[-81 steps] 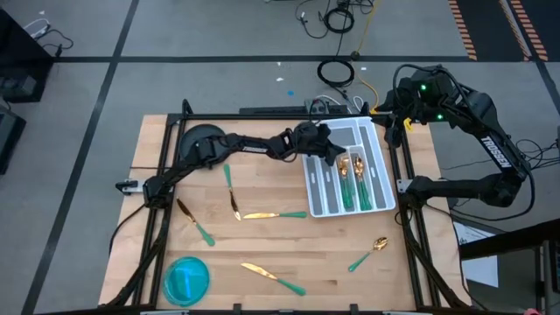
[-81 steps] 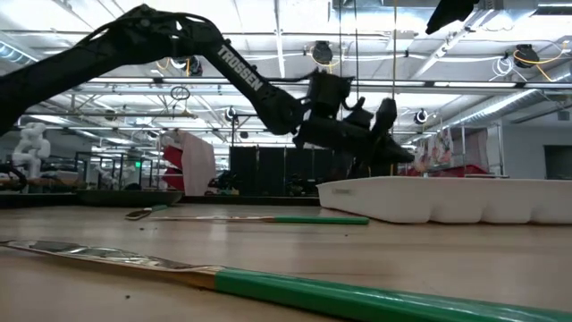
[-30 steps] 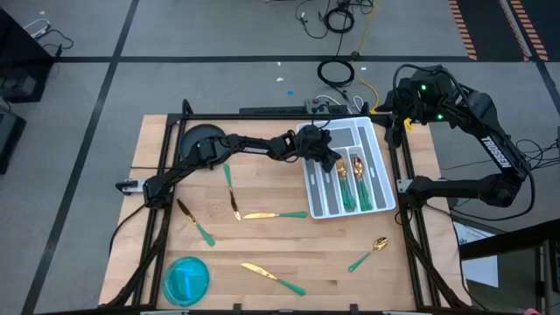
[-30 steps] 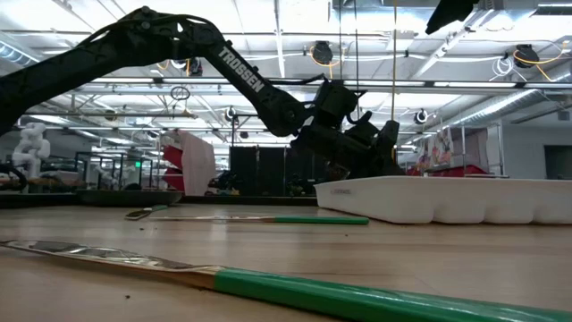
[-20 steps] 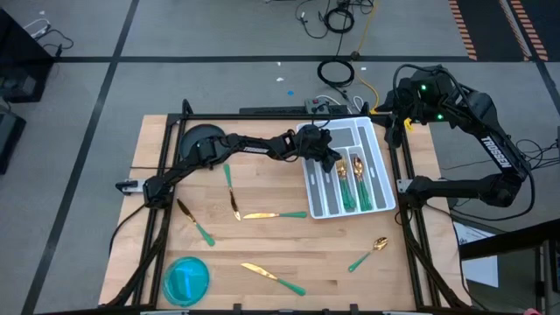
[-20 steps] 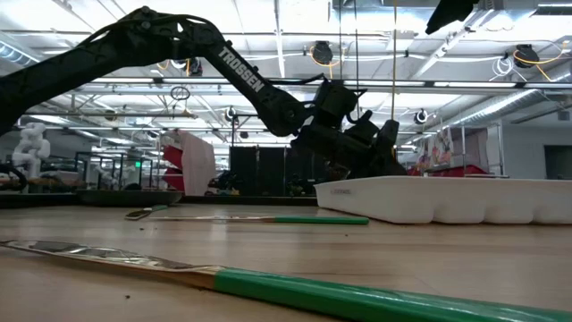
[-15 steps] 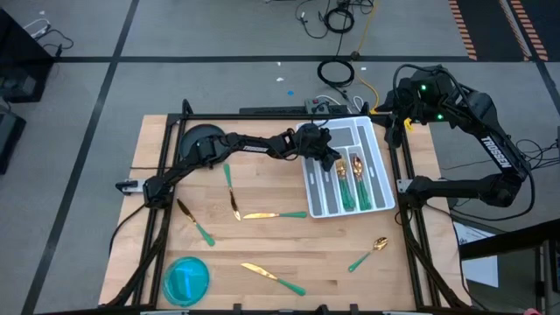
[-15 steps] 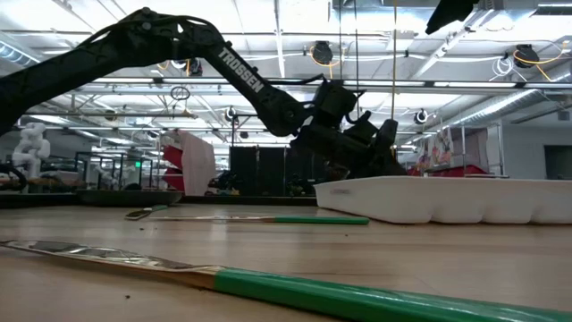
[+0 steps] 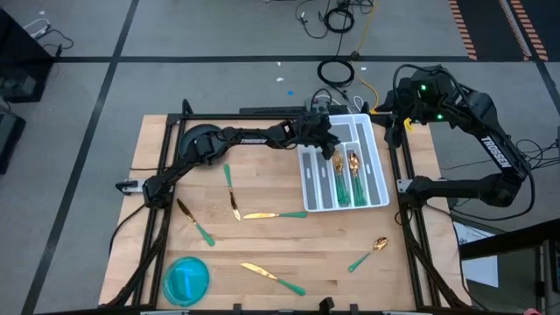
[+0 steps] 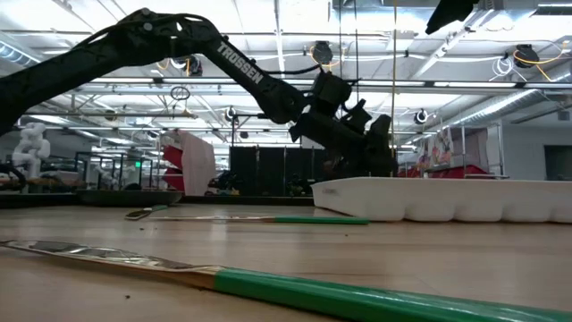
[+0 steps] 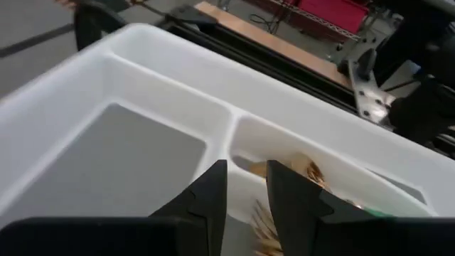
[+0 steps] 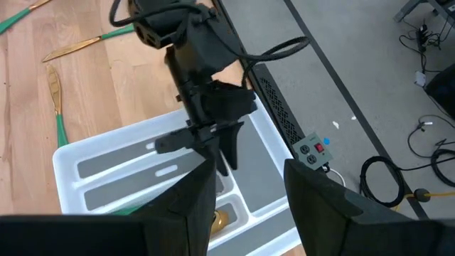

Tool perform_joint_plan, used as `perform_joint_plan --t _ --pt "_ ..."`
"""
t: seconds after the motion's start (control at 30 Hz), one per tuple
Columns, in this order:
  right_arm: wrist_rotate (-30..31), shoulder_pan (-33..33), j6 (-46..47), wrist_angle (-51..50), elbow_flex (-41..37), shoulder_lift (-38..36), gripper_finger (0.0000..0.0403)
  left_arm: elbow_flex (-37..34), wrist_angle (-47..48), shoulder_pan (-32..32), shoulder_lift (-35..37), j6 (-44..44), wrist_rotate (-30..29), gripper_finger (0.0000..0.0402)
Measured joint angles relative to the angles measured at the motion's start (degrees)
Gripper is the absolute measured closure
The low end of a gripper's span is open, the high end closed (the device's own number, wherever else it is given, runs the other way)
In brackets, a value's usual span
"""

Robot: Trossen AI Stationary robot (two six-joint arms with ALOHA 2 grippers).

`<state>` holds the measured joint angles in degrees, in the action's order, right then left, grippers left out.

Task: Sort silverware
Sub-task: Put the green knife into the white silverware organizer

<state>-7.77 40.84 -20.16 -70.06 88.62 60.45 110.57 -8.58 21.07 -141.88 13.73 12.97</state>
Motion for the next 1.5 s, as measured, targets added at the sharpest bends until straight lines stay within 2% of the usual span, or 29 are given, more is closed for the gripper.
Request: perform_joint_plan --t 0.13,0.3,0.4,0.53,0.6,0.7,0.8,0.97,1.07,1.17,1.27,1.4,1.5 --pt "0.0 0.0 0.0 0.0 0.0 0.0 0.0243 3.2 1.0 0.0 0.5 0.1 0.0 0.0297" --pt "0.0 0.0 0.0 0.0 0.0 0.0 0.0243 10.1 12.6 -0.8 4.1 -0.7 1.3 0.0297" --pt "0.0 0.0 0.0 0.0 0.0 0.0 0.0243 12.8 21.5 -1.8 9.1 -5.9 1.5 0.0297" --pt "0.0 0.0 0.0 0.0 0.0 0.0 0.0243 12.8 32.0 -3.4 18.9 -15.3 1.4 0.0297" --pt "0.0 0.0 0.0 0.0 0.0 0.0 0.0243 12.7 38.5 -4.5 23.6 -21.1 -0.2 0.0297" --pt "0.0 0.0 0.0 0.0 0.0 0.0 0.0243 12.6 50.5 -6.4 29.8 -27.2 -6.4 0.0297" --pt "0.0 0.0 0.1 0.0 0.0 0.0 0.0243 12.6 64.0 -8.2 34.7 -30.5 -11.0 0.0297" --pt "0.0 0.0 0.5 0.2 0.0 0.0 0.0243 12.5 86.1 -10.9 38.7 -27.5 -12.1 0.0297" --pt "-0.1 0.0 1.6 1.0 0.0 0.0 0.0243 12.4 94.1 -12.2 39.5 -21.2 -15.6 0.0297" --pt "-1.9 0.0 3.0 2.2 0.0 0.0 0.0243 10.2 95.2 -13.5 41.6 -13.1 -19.7 0.0297" --pt "-4.3 -0.1 4.2 2.6 0.0 0.1 0.0243 3.4 92.3 -16.0 46.1 -8.3 -21.6 0.0297" --pt "-4.5 -0.1 6.4 2.3 0.0 0.5 0.0243 -10.8 83.6 -20.1 55.2 0.4 -27.6 0.0297" --pt "-4.5 -0.1 6.6 2.1 0.0 1.2 0.0243 -23.8 75.2 -22.6 63.6 11.4 -34.4 0.0297"
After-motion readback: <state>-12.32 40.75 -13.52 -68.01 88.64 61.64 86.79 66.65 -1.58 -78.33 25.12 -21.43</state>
